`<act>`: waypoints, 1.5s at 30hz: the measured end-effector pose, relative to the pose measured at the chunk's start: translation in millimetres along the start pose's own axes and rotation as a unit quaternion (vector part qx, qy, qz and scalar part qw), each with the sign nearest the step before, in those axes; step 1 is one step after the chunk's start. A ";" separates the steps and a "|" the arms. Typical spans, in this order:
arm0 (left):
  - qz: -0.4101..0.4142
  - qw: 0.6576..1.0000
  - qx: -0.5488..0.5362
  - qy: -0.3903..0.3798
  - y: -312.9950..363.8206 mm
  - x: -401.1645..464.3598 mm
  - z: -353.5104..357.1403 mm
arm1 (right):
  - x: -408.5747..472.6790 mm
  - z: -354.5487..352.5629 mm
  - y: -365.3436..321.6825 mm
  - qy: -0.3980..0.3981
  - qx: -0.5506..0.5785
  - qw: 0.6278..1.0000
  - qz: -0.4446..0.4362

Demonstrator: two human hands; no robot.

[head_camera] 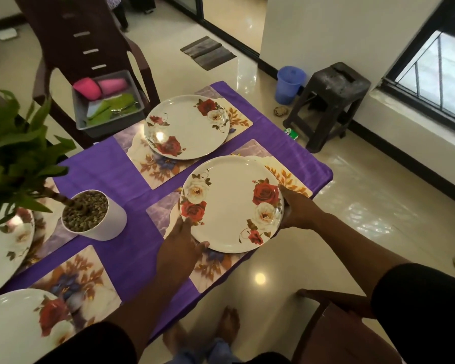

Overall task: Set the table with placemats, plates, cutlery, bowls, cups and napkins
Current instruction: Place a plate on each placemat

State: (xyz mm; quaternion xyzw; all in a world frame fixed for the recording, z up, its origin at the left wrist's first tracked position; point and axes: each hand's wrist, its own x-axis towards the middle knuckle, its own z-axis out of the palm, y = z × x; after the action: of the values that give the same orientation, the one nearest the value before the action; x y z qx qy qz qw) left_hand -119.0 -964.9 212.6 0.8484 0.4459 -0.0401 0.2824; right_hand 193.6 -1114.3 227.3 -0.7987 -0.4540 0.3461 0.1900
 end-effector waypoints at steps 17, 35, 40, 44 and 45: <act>-0.045 0.997 -0.066 -0.002 -14.4 9.0 -12.1 | 13.0 -1.7 -9.7 -0.003 -0.024 0.999 0.035; 0.015 0.996 -0.093 0.009 -46.3 127.9 -105.8 | 134.7 -41.4 -103.6 0.088 -0.034 0.994 0.059; 0.030 0.987 -0.144 0.066 -16.7 179.4 -104.4 | 211.0 -75.2 -95.8 0.048 -0.097 0.994 -0.013; -0.028 0.984 -0.166 0.056 -1.6 214.5 -97.2 | 263.5 -88.4 -97.3 0.037 -0.064 0.993 -0.096; -0.050 0.987 -0.144 0.049 0.0 217.7 -93.4 | 271.5 -88.8 -94.7 0.034 -0.044 0.992 -0.115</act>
State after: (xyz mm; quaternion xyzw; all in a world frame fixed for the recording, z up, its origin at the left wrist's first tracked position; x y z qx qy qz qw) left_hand -5.6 -757.0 221.2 0.7763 0.5023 0.0520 0.3773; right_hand 296.3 -831.9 243.7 -0.7605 -0.5507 0.2740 0.2081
